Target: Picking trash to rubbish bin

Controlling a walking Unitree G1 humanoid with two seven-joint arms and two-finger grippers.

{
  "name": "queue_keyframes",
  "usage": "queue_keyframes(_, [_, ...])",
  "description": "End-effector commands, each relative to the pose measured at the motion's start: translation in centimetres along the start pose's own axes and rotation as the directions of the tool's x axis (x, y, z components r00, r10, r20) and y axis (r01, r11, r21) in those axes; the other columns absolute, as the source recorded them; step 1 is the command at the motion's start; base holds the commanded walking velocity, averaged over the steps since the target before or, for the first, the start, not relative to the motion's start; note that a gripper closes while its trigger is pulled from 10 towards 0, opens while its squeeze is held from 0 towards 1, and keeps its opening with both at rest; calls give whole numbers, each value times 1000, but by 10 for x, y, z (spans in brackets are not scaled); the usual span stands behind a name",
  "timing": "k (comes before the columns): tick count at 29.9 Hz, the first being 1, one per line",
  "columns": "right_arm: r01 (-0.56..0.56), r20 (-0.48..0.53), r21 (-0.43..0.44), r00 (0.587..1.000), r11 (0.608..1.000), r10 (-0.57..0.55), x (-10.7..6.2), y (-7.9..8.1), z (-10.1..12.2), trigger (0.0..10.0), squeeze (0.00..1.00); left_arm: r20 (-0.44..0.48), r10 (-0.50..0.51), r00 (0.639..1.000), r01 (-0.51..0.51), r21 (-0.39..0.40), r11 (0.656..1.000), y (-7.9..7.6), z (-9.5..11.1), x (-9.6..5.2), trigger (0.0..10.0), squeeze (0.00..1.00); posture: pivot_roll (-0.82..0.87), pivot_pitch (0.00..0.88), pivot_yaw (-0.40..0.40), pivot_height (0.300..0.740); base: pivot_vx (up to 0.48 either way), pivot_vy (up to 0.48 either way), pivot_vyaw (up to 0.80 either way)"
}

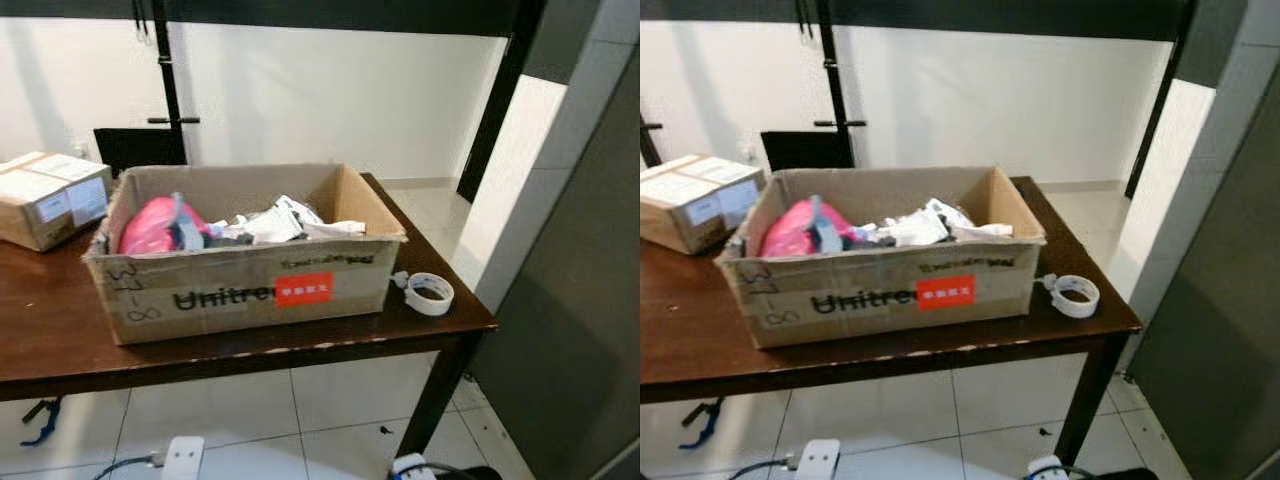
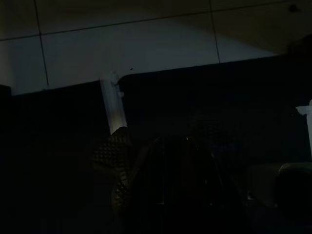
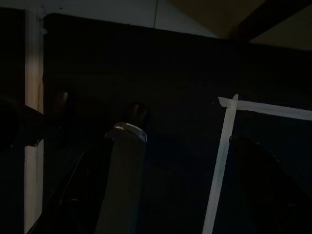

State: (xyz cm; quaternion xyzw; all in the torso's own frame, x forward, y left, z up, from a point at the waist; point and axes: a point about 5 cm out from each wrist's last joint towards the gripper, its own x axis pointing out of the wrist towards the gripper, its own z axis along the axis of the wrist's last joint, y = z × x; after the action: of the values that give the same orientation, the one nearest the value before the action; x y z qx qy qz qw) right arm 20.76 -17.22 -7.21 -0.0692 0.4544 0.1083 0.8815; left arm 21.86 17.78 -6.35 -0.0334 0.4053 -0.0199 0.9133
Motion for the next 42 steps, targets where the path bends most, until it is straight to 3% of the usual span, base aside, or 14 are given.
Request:
queue_keyframes(1, [8, -12, 9, 1000, 1000, -8, -1, -3, -3, 10000, 0, -1, 0, 1000, 0, 7, 1000, 2, 0, 0, 10000, 78, 22, 38, -50, 740, 0, 0, 0])
queue_keyframes(10, [8, -11, 10, 1000, 1000, -8, -1, -2, -3, 10000, 0, 12, 2, 1000, -2, 13, 1000, 2, 4, 0, 10000, 71, 26, 40, -48, 740, 0, 324, 0])
queue_keyframes(19, [9, -6, 2, 1000, 1000, -9, -1, -3, -2, 10000, 0, 97, 42, 994, -45, 26, 999, 7, 16, 0, 10000, 75, 28, 38, -48, 740, 0, 53, 0])
queue_keyframes(23, [7, 10, -25, 1000, 1000, -7, -1, -5, 1, 10000, 0, 170, -30, 985, 10, 117, 993, -1, 26, 0, 10000, 82, 30, 40, -49, 740, 0, 0, 0])
queue_keyframes(26, [8, 38, -48, 999, 999, -6, -2, -10, 8, 10000, 0, 194, -135, 972, 79, 270, 960, -11, 32, -1, 10000, 71, 30, 42, -49, 740, 0, 0, 0])
queue_keyframes(28, [0, 70, -78, 998, 997, 6, -2, -14, 16, 10000, 0, 189, -249, 950, 152, 415, 897, -19, 37, -3, 10000, 63, 30, 42, -49, 740, 0, 0, 0])
queue_keyframes(29, [0, 70, -78, 998, 997, 6, -2, -14, 16, 10000, 0, 189, -249, 950, 152, 415, 897, -19, 37, -3, 10000, 63, 30, 42, -49, 740, 0, 0, 0])
queue_keyframes(31, [-30, 124, -115, 991, 993, 45, -4, -21, 29, 10000, 0, 191, -401, 896, 239, 553, 798, -29, 48, -9, 10000, 27, 33, 47, -49, 740, 0, 0, 0])
queue_keyframes(32, [-30, 124, -115, 991, 993, 45, -4, -21, 29, 10000, 0, 191, -401, 896, 239, 553, 798, -29, 48, -9, 10000, 27, 33, 47, -49, 740, 0, 0, 0])
queue_keyframes(33, [-42, 159, -156, 985, 987, 67, -6, -27, 40, 10000, 0, 196, -468, 862, 271, 602, 751, -33, 58, -12, 10000, 20, 35, 47, -50, 740, 0, 0, 0])
queue_keyframes(37, [-41, 193, -194, 978, 980, 79, -9, -34, 51, 10000, 0, 222, -500, 837, 285, 604, 744, -36, 72, -13, 10000, 12, 33, 47, -47, 740, 0, 0, 0])
queue_keyframes(38, [-29, 216, -214, 973, 976, 76, -11, -39, 59, 10000, 0, 264, -498, 826, 272, 587, 763, -38, 84, -13, 10000, 31, 32, 45, -44, 740, 0, 0, 0])
queue_keyframes(42, [-52, 238, -247, 965, 968, 112, -11, -35, 67, 10000, 0, 280, -473, 835, 233, 599, 766, -38, 90, -12, 10000, 94, 31, 43, -40, 740, 0, -240, 0])
